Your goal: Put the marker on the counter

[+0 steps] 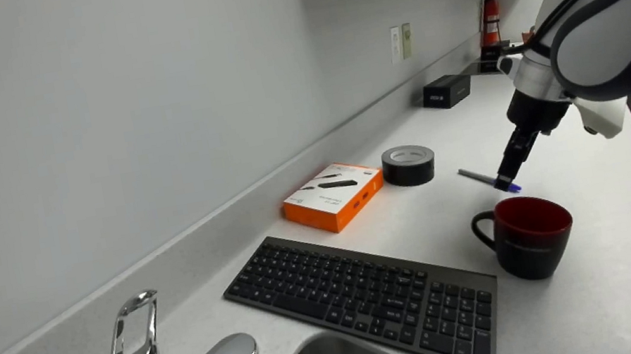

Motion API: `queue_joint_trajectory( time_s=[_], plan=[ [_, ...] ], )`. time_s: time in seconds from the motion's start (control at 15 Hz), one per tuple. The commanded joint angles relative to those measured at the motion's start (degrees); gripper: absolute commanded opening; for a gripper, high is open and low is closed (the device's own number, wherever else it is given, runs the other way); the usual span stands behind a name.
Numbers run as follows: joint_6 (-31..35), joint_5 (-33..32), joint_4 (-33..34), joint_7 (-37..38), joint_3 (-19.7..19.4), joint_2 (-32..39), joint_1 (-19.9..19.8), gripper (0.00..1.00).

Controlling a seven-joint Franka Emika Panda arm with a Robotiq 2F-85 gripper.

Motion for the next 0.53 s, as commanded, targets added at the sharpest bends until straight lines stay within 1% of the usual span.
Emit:
queue_joint_trajectory(
  time_s=[0.0, 0.2, 0.27, 0.47],
  plan=[
    [-5.6, 1.5, -1.9, -1.2, 3.6, -7.9, -3.3, 1.00],
    [-8.1, 2.8, -1.6, -1.6, 3.7, -10.6, -3.2, 1.00],
    [-5.6, 1.2, -0.2, 0.0, 3.8, -7.1, -3.1, 1.00],
    [-6.8, 1.4, -0.5, 0.0, 3.7, -8.8, -3.0, 1.00]
  ],
)
